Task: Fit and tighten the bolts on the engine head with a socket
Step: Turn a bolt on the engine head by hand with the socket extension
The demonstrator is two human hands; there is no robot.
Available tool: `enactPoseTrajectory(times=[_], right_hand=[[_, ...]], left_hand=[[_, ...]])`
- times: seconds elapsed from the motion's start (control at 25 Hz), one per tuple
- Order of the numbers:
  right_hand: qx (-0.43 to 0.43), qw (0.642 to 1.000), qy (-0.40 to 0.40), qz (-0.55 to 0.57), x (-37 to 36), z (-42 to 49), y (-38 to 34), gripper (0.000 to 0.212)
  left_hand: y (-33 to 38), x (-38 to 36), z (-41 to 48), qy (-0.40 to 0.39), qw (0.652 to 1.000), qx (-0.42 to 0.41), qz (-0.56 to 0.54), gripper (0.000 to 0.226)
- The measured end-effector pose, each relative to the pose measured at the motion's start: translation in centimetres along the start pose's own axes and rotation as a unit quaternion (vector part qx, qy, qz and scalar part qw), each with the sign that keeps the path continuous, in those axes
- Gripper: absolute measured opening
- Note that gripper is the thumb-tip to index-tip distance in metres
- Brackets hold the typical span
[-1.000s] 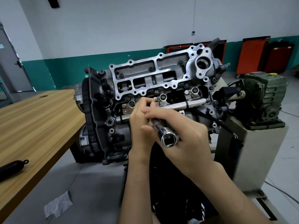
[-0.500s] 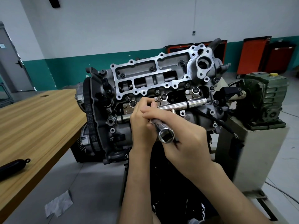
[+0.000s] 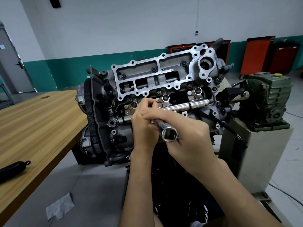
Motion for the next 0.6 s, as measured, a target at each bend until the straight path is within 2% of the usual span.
enactPoseTrajectory(times=[0.08, 0.16, 0.32, 0.44, 0.52, 0.6], right_hand=[[-0.024, 0.999, 0.024, -0.012, 0.8, 0.0, 0.8, 0.026], [-0.028, 0.999, 0.034, 0.001, 0.8, 0.1, 0.5, 0.027], [0.003, 0.999, -0.03, 0.033, -0.8, 0.2, -0.5, 0.029], [-0.015, 1.0, 0.007, -0.005, 0.1, 0.1, 0.2, 0.027], [-0.022, 0.999, 0.027, -0.007, 0.5, 0.0, 0.4, 0.027], [-0.014, 1.0, 0.004, 0.019, 0.0, -0.1, 0.1, 0.026]], left_hand=[[-0.1, 0.4, -0.1, 0.005, 1.0, -0.012, -0.025, 0.011], [0.2, 0.3, -0.2, 0.003, 1.0, -0.018, -0.005, 0.013], [0.2, 0.0, 0.5, -0.005, 0.999, 0.035, 0.026, 0.024], [0.0, 0.1, -0.1, -0.008, 1.0, 0.013, 0.0, 0.013], [0.5, 0.2, -0.4, -0.006, 1.0, -0.004, -0.015, 0.021], [0.4, -0.1, -0.2, -0.016, 1.0, 0.015, -0.02, 0.015]])
Point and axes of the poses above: each hand's wrist, its own z-axis towards the middle knuckle, its own x-axis out of the back of the hand, y = z × x, the point moved 9 cm from there along z, towards the middle knuckle, and after that the axes turned 4 degrees about x, right-handed, at the moved point
